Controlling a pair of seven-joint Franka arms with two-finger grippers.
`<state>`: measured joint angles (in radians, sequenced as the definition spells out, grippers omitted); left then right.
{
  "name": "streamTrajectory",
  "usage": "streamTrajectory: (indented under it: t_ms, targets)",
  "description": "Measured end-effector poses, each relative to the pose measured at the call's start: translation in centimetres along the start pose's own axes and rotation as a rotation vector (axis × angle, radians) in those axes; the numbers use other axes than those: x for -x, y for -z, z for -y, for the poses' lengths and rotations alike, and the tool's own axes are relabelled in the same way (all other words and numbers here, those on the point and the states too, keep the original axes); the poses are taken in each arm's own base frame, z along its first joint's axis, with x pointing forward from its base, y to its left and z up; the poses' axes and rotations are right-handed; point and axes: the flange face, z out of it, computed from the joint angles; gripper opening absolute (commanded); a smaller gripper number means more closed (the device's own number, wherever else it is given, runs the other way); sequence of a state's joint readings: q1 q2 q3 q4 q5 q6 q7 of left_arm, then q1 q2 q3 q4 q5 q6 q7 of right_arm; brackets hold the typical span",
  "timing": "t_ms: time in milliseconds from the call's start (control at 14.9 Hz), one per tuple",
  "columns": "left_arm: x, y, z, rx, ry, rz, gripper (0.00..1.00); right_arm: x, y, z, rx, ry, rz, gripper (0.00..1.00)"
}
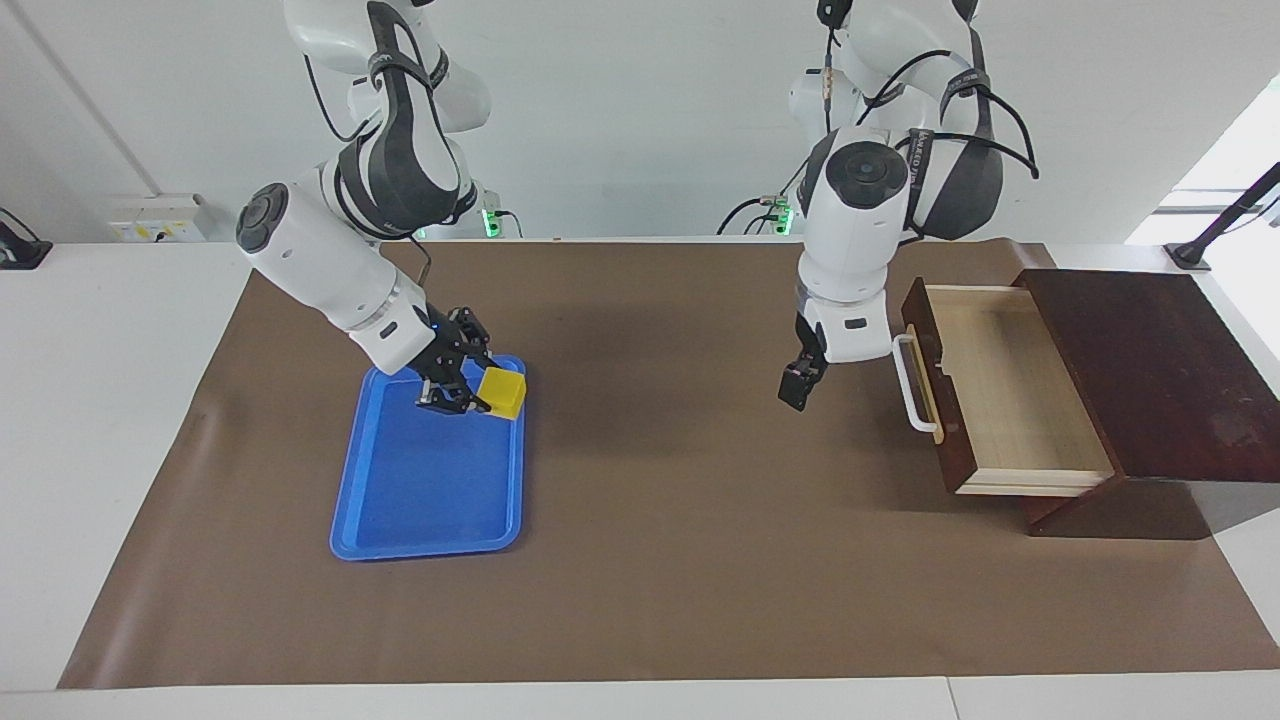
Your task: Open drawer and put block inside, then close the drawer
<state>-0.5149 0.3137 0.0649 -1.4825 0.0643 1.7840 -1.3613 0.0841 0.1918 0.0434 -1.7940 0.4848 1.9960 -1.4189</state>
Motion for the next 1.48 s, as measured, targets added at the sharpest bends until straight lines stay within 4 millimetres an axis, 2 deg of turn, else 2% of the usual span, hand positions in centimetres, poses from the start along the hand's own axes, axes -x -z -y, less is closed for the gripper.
streamTrajectory:
  t_ms: [134,269,403,605,873,941,1075,1478]
  targets:
    - [1.7,1.0,-1.3,0.031,0.191,0.039,1.00,-0.2,-0.1,0.1,-0.001,0.004,0.000,0.00]
    - [3.0,1.7,-2.2,0.048,0.310,0.060,1.00,-1.4,-0.5,0.6,-0.009,0.027,-0.003,0.00]
    - [5.3,2.1,-2.9,0.054,0.400,0.068,1.00,-4.3,-1.3,1.8,-0.025,0.073,-0.016,0.00]
    - [7.7,2.6,-3.4,0.060,0.428,0.089,1.00,-8.4,-2.3,3.6,-0.037,0.128,-0.049,0.00]
    - [8.8,2.6,-3.5,0.055,0.440,0.117,1.00,-14.9,-4.6,7.2,-0.019,0.219,-0.092,0.00]
    - [9.4,2.6,-3.5,0.051,0.463,0.129,1.00,-16.0,-5.0,7.9,-0.014,0.231,-0.096,0.00]
    - [10.7,2.7,-3.6,0.046,0.492,0.136,1.00,-17.0,-5.5,8.7,-0.013,0.245,-0.100,0.00]
    - [13.8,1.8,-3.5,0.018,0.518,0.133,1.00,-18.0,-5.7,9.2,0.003,0.244,-0.109,0.00]
